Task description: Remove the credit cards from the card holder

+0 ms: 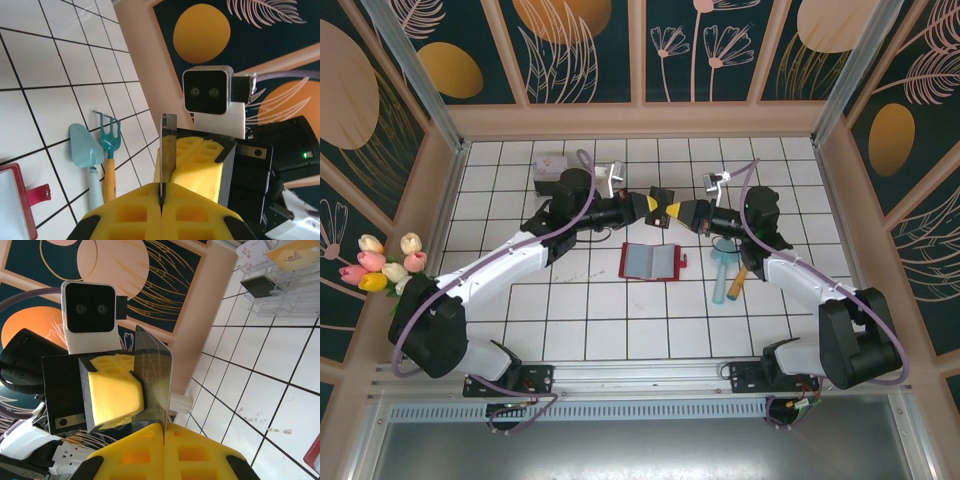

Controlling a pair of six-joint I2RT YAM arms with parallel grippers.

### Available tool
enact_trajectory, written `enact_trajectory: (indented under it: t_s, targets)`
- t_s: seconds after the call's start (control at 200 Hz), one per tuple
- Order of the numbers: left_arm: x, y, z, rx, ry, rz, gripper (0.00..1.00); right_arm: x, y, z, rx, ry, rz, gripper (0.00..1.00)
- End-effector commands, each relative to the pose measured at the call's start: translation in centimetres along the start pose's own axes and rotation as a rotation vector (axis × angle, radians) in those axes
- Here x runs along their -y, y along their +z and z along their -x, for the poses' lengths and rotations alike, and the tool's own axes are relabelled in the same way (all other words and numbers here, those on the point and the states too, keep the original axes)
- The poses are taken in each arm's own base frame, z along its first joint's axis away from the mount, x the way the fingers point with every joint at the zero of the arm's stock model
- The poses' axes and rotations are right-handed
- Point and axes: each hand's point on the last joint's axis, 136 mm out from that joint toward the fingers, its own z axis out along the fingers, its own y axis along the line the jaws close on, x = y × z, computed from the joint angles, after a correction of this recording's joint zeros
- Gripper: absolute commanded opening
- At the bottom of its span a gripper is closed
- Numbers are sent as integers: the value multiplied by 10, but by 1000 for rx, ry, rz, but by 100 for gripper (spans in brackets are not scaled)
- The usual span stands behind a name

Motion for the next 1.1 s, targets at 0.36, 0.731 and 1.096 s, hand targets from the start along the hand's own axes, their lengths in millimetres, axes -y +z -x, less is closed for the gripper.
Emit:
enact_trajectory:
  t_s: [0.36, 0.731, 1.096]
  targets:
    - [5, -28, 34, -4, 492, 272, 0, 26, -13, 23, 95, -74, -307, 82]
    - [-52, -62, 83, -94, 836, 543, 0, 46, -46, 24, 224, -10, -526, 98]
    - [-148, -89, 135, -244, 1019, 746, 0, 72, -41, 24, 195, 71, -596, 99]
